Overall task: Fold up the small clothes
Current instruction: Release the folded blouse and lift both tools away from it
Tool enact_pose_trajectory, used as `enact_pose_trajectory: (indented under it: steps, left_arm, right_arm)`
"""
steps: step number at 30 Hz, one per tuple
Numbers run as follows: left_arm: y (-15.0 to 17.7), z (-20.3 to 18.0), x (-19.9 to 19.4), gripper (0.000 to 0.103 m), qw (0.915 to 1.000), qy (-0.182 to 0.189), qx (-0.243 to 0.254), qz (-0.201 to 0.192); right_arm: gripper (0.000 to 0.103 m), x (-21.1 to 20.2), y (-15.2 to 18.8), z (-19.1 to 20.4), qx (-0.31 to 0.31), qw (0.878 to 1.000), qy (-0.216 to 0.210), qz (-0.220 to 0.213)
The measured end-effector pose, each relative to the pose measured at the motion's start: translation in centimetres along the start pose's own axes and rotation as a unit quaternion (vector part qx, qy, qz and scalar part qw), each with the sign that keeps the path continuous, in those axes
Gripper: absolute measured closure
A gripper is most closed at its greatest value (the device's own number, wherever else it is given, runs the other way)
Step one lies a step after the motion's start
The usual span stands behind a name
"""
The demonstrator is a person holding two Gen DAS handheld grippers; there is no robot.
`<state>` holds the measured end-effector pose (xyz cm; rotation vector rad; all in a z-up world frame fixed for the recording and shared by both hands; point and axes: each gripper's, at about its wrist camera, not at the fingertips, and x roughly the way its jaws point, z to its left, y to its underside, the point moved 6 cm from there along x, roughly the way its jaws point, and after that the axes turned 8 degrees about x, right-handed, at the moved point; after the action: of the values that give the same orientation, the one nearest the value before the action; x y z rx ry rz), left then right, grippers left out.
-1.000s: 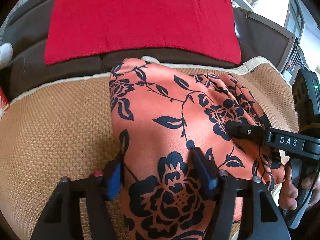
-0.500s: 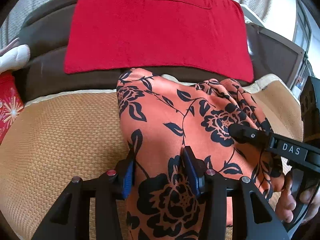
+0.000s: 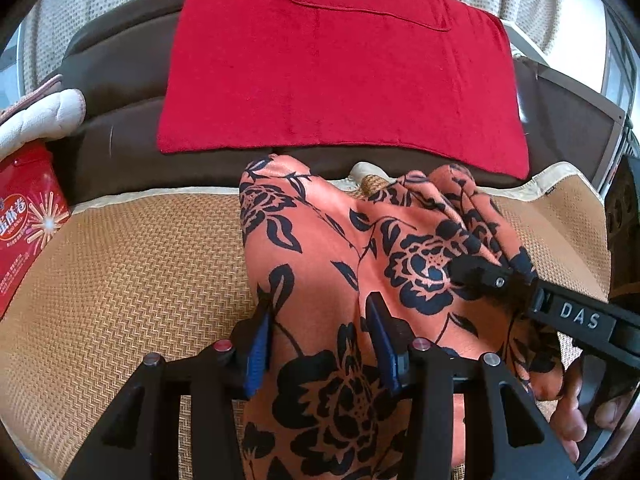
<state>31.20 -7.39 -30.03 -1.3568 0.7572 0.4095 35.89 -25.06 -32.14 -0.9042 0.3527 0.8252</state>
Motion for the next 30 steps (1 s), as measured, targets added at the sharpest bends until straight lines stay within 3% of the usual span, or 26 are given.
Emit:
enact_pose_trajectory:
  steps: [3,7,11,14,17,20,24,26,28,30]
  left_arm:
    - [0.2,0.1,0.6,0.055,0.9997,-0.015,-0.001,0.021]
    - [1.7,0.7,2.7,0.053,0.9960,-0.035,-0.004,0.082]
    - [1.1,1.0,1.5,0.053,0.9972,-0.030,-0.008,0.069]
    - [0.3,2.3,0.5,0.048,0.9976,-0.027,-0.030,0.055]
    - [-1.0,3.8,-0.7,0.045,0.9979,-0.042,-0.038,0.032]
    - [-2.2,5.3,0.2,0.044,0.9970,-0.062,-0.040,0.024]
    - [-2.6,6.7,2.9,0.044,0.9955,-0.074,-0.041,0.043]
    - [-2.3,6.7,4.1,0.043,0.9945,-0.079,-0.030,0.061]
    - [-1.5,6.4,5.8,0.043,0.9924,-0.085,-0.012,0.088]
    - [-1.0,6.0,6.7,0.043,0.9911,-0.086,-0.001,0.101]
  right_arm:
    - [0.069,1.4,0.4,-0.8,0.006,1.000,0.024,0.020]
    - [0.069,2.9,0.8,-2.5,0.031,0.997,0.046,0.047]
    - [0.063,2.4,0.6,-2.8,0.041,0.997,0.040,0.052]
    - [0.063,1.0,0.0,-2.7,0.044,0.998,0.033,0.037]
    - [0.063,-1.4,-1.5,-2.4,0.021,0.998,0.051,-0.025]
    - [0.063,-2.9,-2.7,-0.8,0.005,0.998,0.015,-0.056]
    - [0.069,-0.7,-3.4,1.9,-0.010,0.999,-0.029,-0.021]
    - [0.072,1.4,-3.5,2.6,-0.006,1.000,-0.030,0.006]
    - [0.072,4.3,-3.2,1.8,0.009,0.999,-0.002,0.036]
    - [0.077,7.0,-2.3,-1.2,0.049,0.994,0.058,0.072]
